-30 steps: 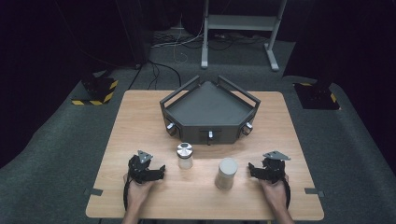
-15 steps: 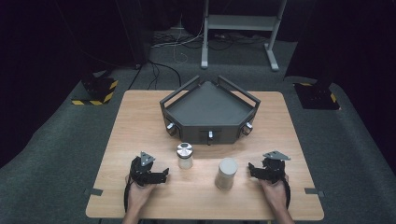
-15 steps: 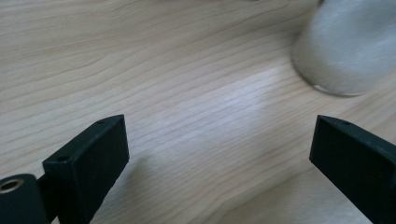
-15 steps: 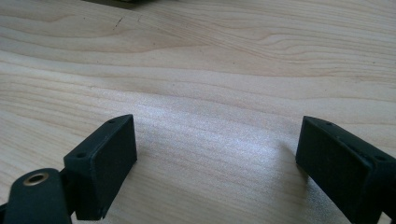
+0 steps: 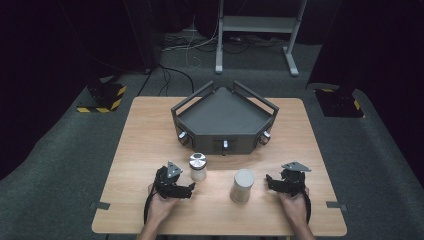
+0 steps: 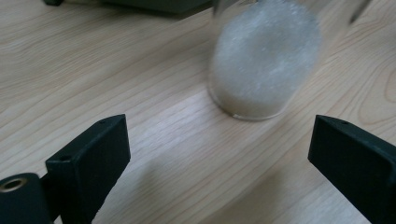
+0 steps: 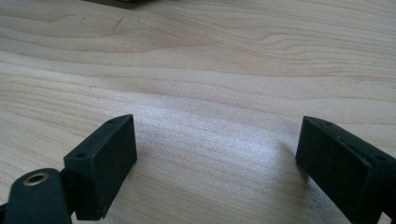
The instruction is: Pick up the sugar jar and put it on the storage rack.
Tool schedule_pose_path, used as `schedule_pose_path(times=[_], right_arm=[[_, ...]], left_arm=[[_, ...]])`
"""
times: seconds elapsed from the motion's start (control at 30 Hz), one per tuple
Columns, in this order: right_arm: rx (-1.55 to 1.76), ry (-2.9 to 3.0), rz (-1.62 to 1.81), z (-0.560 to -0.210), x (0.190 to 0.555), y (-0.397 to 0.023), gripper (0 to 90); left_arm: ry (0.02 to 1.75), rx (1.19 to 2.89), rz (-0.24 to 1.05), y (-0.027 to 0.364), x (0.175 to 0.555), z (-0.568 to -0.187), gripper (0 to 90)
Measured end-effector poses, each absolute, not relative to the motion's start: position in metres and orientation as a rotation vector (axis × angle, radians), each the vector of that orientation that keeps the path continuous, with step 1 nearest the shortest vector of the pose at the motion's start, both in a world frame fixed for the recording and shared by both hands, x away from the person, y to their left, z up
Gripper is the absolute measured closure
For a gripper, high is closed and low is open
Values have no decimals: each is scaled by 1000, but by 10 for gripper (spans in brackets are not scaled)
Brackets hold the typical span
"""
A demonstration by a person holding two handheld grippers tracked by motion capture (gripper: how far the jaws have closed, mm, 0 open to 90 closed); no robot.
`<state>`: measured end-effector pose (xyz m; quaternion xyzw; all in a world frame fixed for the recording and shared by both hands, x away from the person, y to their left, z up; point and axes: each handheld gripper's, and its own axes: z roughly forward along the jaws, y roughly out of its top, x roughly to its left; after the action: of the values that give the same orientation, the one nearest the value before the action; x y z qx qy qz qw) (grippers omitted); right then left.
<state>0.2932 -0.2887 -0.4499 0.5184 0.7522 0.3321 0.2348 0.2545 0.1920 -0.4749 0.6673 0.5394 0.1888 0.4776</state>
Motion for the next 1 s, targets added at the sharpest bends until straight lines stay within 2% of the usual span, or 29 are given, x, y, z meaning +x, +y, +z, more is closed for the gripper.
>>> schedule_pose_path(times=[0.2, 0.23, 0.43, 0.47, 0.67, 0.7, 0.73, 0.77, 0.8, 0.87, 0.9, 1.0], right_arm=[[1422, 2064, 911, -450, 293, -289, 119], [1422, 2064, 911, -450, 293, -289, 119], [1423, 2064, 912, -450, 293, -289, 119], [1423, 2064, 912, -450, 293, -289, 119], [1423, 2064, 912, -450, 293, -289, 119], [1423, 2064, 912, -450, 293, -289, 119], [1423, 2064, 912, -450, 293, -289, 119], [1423, 2064, 912, -450, 293, -289, 119], [1423, 2064, 912, -450, 293, -289, 119], [1423, 2064, 912, -450, 293, -289, 119], [1423, 2064, 912, -450, 293, -289, 119], [1423, 2064, 912, -450, 293, -289, 119]], left_arm=[[1298, 1628, 445, 179, 263, -475, 72], [1267, 1745, 466, 184, 268, -465, 75], [1255, 1750, 466, 179, 274, -465, 95], [1127, 2023, 468, 192, 291, -442, 103], [1134, 2008, 465, 188, 296, -444, 140], [1253, 1717, 444, 173, 282, -470, 147], [1131, 2006, 472, 187, 296, -445, 153], [1131, 2006, 472, 187, 296, -445, 165], [1258, 1691, 445, 170, 283, -472, 170], [1260, 1691, 445, 170, 284, -473, 179], [1131, 2001, 473, 186, 298, -446, 187], [1134, 1995, 479, 185, 298, -447, 215]])
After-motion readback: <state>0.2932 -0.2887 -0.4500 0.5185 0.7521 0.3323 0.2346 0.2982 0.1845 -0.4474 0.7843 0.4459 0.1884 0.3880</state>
